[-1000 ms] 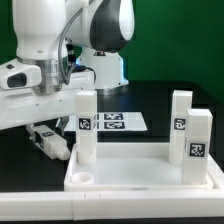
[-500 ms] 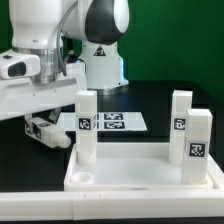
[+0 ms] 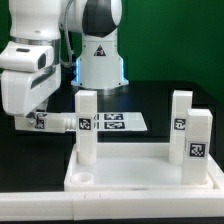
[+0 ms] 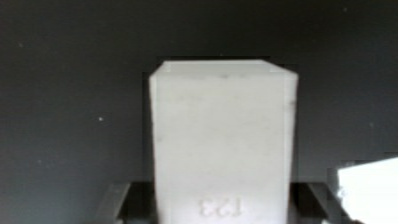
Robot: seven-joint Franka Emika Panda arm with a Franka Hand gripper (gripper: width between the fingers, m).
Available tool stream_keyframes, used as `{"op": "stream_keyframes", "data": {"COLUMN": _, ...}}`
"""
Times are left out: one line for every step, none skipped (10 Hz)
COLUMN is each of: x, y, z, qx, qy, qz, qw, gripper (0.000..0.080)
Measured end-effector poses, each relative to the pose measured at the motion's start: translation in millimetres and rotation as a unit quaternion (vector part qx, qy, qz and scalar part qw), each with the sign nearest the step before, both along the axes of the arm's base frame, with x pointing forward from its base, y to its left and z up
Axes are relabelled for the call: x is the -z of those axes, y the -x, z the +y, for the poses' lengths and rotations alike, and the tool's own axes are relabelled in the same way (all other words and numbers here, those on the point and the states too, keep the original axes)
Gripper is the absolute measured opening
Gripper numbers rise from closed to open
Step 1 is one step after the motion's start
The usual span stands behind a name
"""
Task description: Assemble desk
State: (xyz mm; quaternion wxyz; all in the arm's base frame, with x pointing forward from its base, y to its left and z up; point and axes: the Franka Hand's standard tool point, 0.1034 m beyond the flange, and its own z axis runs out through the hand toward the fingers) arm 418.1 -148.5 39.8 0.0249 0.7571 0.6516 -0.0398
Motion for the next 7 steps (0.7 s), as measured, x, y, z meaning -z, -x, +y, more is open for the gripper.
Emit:
{"op": "stream_keyframes", "data": {"x": 0.6, "y": -0.2, "z": 0.3, "qx": -0.029, "qy": 0.004, "qz": 0.004, "qw": 1.0, "gripper": 0.0284}}
{"op": "stream_keyframes", "data": {"x": 3.6, "y": -3.6, "z": 7.2, "qx": -0.133, "qy": 0.006, "qz": 0.01, "qw": 0.991, "gripper": 0.0284}}
{"op": "stream_keyframes", "data": {"x": 6.5, "y": -1.6, "z": 12.6, "qx": -0.232, "qy": 0.004, "qz": 0.017, "qw": 0.973, "gripper": 0.0284}}
{"op": "stream_keyframes", "data": {"x": 10.0, "y": 8.4, "z": 5.9, "qx": -0.304, "qy": 0.002, "qz": 0.025, "qw": 0.952, "gripper": 0.0284}}
{"op": "stream_keyframes", "data": {"x": 7.7, "y": 15.9, "z": -11.3, "qx": -0.286, "qy": -0.005, "qz": 0.035, "qw": 0.958, "gripper": 0.0284}}
{"op": "stream_keyframes", "data": {"x": 6.9, "y": 16.0, "z": -15.9, "qx": -0.316, "qy": 0.0, "qz": 0.039, "qw": 0.948, "gripper": 0.0284}}
{"op": "stream_keyframes", "data": {"x": 7.5, "y": 17.6, "z": -16.9, "qx": -0.345, "qy": 0.003, "qz": 0.046, "qw": 0.937, "gripper": 0.0284}}
